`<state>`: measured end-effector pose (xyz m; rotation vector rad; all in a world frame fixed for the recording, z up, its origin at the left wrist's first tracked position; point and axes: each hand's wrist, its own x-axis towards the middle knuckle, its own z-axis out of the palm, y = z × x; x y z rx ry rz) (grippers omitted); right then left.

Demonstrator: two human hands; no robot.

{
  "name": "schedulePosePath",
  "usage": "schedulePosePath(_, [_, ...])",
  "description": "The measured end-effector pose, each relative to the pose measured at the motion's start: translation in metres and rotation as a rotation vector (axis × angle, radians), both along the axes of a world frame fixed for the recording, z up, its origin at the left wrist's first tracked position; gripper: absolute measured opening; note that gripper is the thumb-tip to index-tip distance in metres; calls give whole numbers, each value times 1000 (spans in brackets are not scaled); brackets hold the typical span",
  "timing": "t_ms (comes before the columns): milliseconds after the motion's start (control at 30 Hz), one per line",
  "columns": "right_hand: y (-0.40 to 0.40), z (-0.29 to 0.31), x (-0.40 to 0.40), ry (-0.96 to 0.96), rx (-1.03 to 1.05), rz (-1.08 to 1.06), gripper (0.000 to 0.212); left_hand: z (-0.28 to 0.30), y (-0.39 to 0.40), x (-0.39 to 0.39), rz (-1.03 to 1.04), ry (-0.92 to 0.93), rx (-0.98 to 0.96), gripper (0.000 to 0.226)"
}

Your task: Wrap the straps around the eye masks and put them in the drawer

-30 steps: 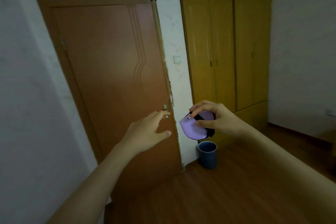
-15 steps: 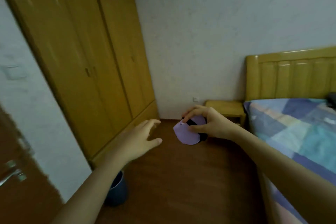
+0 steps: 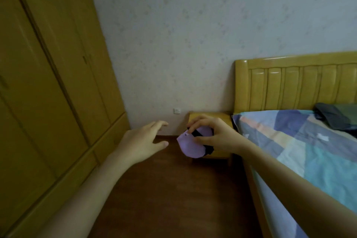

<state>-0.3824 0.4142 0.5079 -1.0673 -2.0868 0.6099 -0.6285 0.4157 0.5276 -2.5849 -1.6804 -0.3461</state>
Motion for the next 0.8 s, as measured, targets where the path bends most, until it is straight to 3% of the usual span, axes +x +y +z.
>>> schedulePosePath(467, [274, -69, 156, -44, -245, -306, 22, -86, 359, 158, -272, 103, -168, 56])
schedulePosePath(800, [527, -201, 234, -66, -471, -230, 20, -221, 574, 248, -242, 121, -352, 53])
